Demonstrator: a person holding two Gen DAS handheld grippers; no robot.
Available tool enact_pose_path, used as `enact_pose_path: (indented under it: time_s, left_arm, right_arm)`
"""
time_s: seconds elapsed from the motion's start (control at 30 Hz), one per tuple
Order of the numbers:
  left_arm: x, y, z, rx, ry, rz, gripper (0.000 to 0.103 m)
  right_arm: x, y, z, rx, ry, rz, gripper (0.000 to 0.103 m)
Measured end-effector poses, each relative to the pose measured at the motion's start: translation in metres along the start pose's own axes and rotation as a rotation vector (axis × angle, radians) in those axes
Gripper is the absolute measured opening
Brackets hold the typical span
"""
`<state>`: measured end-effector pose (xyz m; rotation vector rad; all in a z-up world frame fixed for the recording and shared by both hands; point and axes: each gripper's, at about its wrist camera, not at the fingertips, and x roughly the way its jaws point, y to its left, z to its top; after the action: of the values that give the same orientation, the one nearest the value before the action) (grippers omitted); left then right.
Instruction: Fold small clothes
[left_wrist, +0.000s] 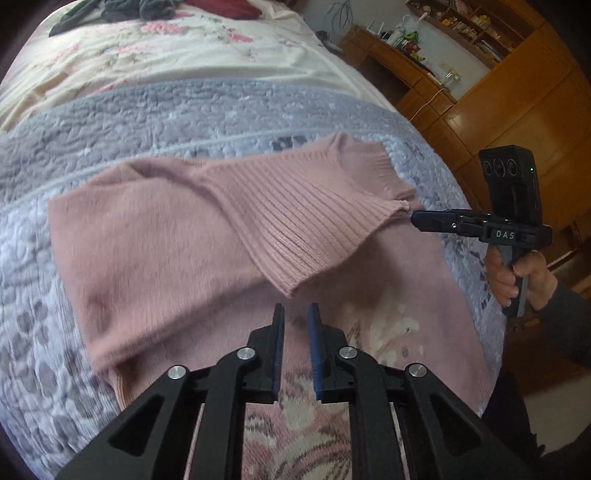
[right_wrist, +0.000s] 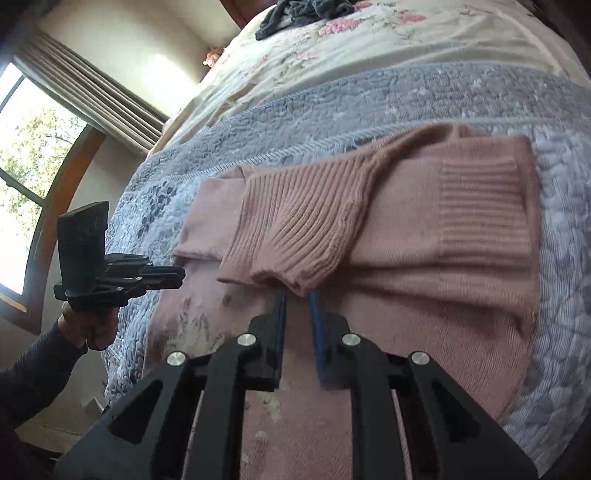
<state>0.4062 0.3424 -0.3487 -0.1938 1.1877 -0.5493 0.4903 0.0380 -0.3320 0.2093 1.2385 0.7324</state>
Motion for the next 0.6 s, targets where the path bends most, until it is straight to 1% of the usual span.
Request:
enact_pose_path:
  time_s: [0.03, 0.07, 0.1, 0.13, 0.17, 0.2, 0.23, 0.3, 0.37, 0.4, 0.43, 0.47, 0.5, 0.53, 0.6]
  left_arm:
    - [0.003, 0.005, -0.010, -0.041, 0.016, -0.006, 0.021]
    - [0.004, 0.011, -0.019, -0.100, 0.018, -0.035, 0.023]
    - [0.004, 0.017, -0.024, -0.160, 0.012, -0.076, 0.029]
    - [0.004, 0.019, -0.026, -0.197, 0.005, -0.106, 0.034]
    - [0.003, 0.020, -0.025, -0.222, -0.013, -0.122, 0.039]
    - [0.003, 0.022, -0.022, -0.251, -0.036, -0.138, 0.049]
    - [0.003, 0.025, -0.017, -0.289, -0.063, -0.167, 0.057]
    - [0.010, 0.034, -0.007, -0.384, -0.098, -0.219, 0.062]
    - [0.026, 0.043, 0.002, -0.472, -0.086, -0.253, 0.061]
    - [0.033, 0.044, 0.006, -0.492, -0.076, -0.240, 0.059]
    - [0.039, 0.043, 0.010, -0.498, -0.060, -0.206, 0.042]
    - [0.047, 0.043, 0.012, -0.509, -0.028, -0.145, 0.028]
    - [0.057, 0.044, 0.011, -0.528, 0.023, -0.068, 0.015]
    - [0.063, 0.046, 0.009, -0.553, 0.048, -0.035, 0.014]
    - [0.065, 0.048, 0.009, -0.584, 0.059, -0.004, 0.013]
  right_arm:
    - [0.000, -0.004, -0.008, 0.033, 0.012, 0.005, 0.020]
    - [-0.004, -0.008, -0.014, 0.070, 0.002, 0.022, 0.021]
    - [-0.007, -0.013, -0.016, 0.115, -0.007, 0.047, 0.026]
    - [-0.008, -0.017, -0.018, 0.164, -0.012, 0.075, 0.034]
    - [-0.007, -0.022, -0.017, 0.218, -0.013, 0.106, 0.038]
    - [-0.004, -0.027, -0.014, 0.269, -0.023, 0.127, 0.041]
    - [0.000, -0.030, -0.011, 0.309, -0.029, 0.148, 0.041]
    - [0.011, -0.035, -0.001, 0.364, -0.033, 0.163, 0.041]
    - [0.027, -0.036, 0.006, 0.392, -0.014, 0.167, 0.041]
    - [0.033, -0.035, 0.009, 0.388, -0.001, 0.139, 0.034]
    - [0.039, -0.032, 0.010, 0.364, 0.013, 0.104, 0.013]
    - [0.045, -0.030, 0.010, 0.331, 0.031, 0.031, 0.008]
    - [0.047, -0.029, 0.010, 0.299, 0.033, -0.043, 0.008]
    - [0.049, -0.030, 0.008, 0.274, 0.032, -0.071, 0.007]
    - [0.048, -0.030, 0.006, 0.244, 0.030, -0.120, 0.003]
